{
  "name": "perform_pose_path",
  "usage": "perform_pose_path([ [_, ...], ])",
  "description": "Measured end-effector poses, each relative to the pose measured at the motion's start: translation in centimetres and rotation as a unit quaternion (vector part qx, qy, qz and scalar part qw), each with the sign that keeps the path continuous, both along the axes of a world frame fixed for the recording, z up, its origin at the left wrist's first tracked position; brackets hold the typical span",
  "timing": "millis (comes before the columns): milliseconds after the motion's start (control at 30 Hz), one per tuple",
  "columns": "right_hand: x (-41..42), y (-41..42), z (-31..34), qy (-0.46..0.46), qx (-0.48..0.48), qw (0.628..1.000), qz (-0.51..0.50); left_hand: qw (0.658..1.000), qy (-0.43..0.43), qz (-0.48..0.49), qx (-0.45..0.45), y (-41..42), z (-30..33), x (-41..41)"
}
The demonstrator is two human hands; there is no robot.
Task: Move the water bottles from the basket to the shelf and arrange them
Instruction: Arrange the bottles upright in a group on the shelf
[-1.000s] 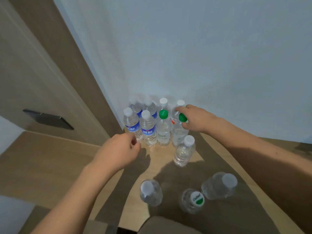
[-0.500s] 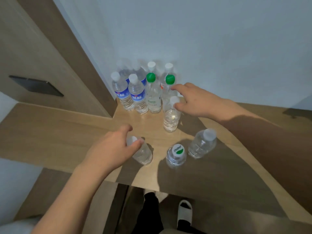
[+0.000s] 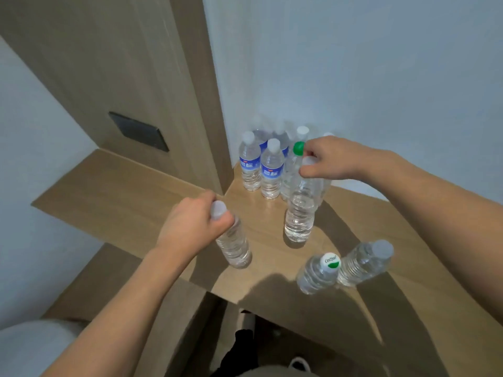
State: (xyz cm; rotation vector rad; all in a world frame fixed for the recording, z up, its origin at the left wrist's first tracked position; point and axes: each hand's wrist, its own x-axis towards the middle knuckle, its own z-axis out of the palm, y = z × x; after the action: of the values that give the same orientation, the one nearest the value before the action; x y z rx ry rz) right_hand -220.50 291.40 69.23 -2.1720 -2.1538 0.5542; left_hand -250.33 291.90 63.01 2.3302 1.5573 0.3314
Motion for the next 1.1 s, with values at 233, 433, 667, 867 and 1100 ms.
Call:
perform_pose_path([
  [233,-2.9,3.8,2.6,0.057,-0.023,0.998,0.011,0.996,-0.075,0.032,0.039,5.1,3.6,-0.8],
  [433,-5.3,6.7,-1.6,-0.049,0.009,0.998,0.042,0.999,-0.042,-0.011,0.030,10.2,1.8,1.6],
  [667,-5.0,8.7,-6.1,-0.044,0.010,0.999,-0.001,0.995,0.026,-0.097,-0.010,14.8,-1.7,5.1],
  [867,-4.7,8.9,-8.3,-0.022,0.014,0.999,-0.029,0.989,0.018,-0.138,-0.045,16.6,-3.9,6.4],
  [1100,-1.6,4.9,-5.1,0.089,-0.044,0.990,-0.098,0.987,0.119,-0.104,0.000,14.6,-2.2,6.2],
])
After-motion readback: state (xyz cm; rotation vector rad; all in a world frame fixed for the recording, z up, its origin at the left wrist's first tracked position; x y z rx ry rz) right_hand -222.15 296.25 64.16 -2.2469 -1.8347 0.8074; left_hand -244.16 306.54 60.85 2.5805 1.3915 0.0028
